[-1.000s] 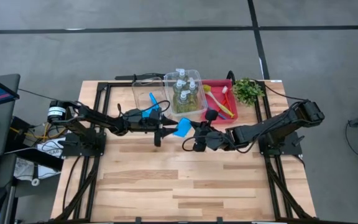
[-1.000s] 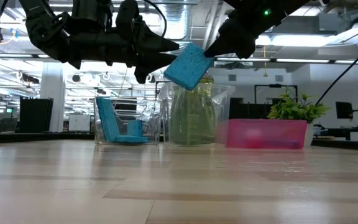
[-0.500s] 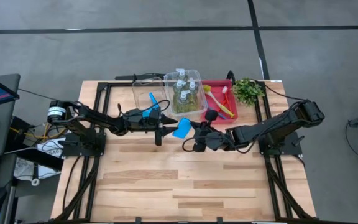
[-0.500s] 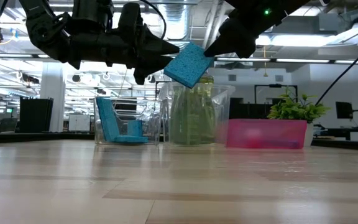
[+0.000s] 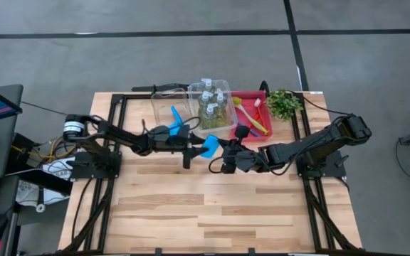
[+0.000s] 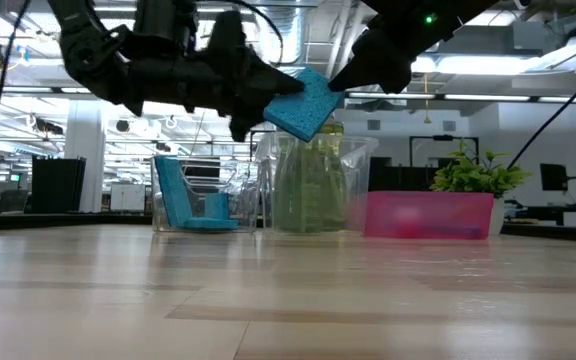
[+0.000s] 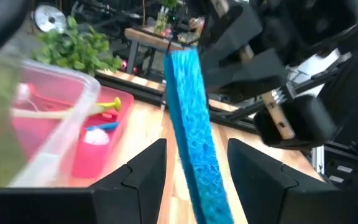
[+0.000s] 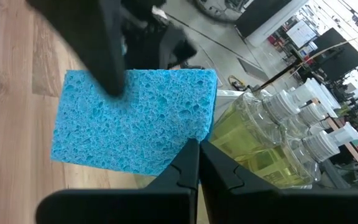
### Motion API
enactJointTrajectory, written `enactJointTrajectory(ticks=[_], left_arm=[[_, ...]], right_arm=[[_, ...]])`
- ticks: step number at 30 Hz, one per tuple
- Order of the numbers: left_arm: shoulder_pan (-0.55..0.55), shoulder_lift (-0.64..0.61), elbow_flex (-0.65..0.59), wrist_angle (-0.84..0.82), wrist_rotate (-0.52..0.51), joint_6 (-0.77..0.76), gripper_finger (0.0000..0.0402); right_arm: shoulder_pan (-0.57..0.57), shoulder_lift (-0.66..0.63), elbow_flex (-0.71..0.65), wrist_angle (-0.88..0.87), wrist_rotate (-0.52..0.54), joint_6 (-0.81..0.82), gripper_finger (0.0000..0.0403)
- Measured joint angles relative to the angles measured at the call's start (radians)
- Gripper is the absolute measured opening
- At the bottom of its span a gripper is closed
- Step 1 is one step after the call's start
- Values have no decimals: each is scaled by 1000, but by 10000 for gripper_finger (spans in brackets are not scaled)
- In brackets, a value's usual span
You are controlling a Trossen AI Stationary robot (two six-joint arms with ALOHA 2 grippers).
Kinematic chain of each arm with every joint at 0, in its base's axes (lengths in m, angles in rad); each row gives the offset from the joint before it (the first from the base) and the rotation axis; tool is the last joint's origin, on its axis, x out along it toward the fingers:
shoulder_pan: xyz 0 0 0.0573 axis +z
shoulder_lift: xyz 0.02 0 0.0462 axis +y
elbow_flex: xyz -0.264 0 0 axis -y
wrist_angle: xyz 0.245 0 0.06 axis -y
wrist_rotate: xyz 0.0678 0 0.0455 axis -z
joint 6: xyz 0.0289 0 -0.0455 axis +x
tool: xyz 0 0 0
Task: Pick & Place Kitchen Sink Supplies
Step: Put the blue sponge into the left transparent bin
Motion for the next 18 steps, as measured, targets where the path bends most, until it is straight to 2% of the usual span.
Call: enactJointTrajectory(ticks=[9, 18], left_arm=[[10, 177, 127, -1, 1, 1, 173], [12, 181, 139, 2, 1, 0, 173]], right_arm=[[0, 0, 0, -3, 0, 0, 0], [0, 0, 0, -20, 0, 0, 0]])
